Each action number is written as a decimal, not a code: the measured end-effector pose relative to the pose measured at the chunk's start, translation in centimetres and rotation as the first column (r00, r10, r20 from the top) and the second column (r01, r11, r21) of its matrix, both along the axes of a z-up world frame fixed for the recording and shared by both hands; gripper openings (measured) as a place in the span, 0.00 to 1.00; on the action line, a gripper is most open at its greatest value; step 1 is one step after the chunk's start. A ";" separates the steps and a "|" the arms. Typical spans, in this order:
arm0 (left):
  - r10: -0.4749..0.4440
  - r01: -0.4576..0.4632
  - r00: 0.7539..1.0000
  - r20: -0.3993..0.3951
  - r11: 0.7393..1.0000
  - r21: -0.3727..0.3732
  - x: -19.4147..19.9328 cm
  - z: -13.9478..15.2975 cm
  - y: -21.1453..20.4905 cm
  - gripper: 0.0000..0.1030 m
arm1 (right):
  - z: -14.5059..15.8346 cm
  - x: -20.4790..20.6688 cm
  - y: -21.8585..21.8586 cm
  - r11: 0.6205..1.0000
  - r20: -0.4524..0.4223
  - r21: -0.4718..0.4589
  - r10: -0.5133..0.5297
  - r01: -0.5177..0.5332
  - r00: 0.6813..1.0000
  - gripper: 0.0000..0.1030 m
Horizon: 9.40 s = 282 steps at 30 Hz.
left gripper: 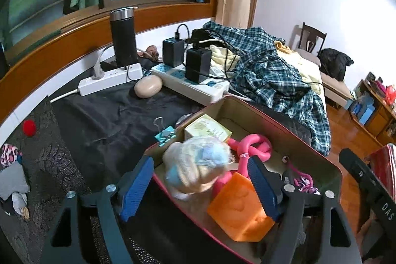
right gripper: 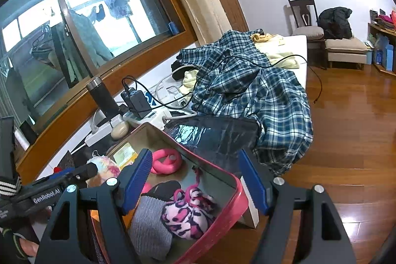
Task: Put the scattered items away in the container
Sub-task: 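Move both open tools back to the remaining items, then grasp the grey sock with the right tool while the left tool grasps the black fuzzy socks, then carry the grey sock and black fuzzy socks in both tools to the tin box, then open the right tool inside the tin box while the left tool releases the black socks, then move both open tools back to the remaining items on the table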
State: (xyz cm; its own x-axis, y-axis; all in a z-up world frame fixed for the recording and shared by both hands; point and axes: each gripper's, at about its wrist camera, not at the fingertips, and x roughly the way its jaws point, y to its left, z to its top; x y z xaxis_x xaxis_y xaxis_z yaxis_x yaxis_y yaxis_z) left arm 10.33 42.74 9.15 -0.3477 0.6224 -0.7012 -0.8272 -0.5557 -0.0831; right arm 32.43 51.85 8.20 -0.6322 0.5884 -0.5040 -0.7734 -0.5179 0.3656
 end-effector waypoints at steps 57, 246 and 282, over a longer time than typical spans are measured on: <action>0.717 -0.727 0.685 0.130 0.685 0.047 -19.6 -3.7 -38.1 0.77 | -2.6 -37.9 -27.0 0.446 0.403 0.127 0.793 -0.886 0.457 0.80; -0.079 0.072 0.991 0.105 0.995 0.062 -2.1 0.9 3.9 0.78 | 1.2 0.2 2.1 0.999 0.022 0.025 -0.034 0.033 0.999 0.63; 0.664 -0.665 0.746 0.055 0.746 0.027 -20.0 -1.7 -34.3 0.78 | 3.0 -19.4 -14.9 0.862 0.106 0.080 0.492 -0.501 0.864 0.69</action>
State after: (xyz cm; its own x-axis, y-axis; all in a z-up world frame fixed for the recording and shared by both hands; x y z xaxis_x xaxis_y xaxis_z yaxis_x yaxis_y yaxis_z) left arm -9.66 8.48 7.47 -0.6573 0.2737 -0.7022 -0.2455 -0.9587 -0.1438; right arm 12.99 36.91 11.23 -0.8148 0.2575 -0.5194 -0.4276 -0.8720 0.2385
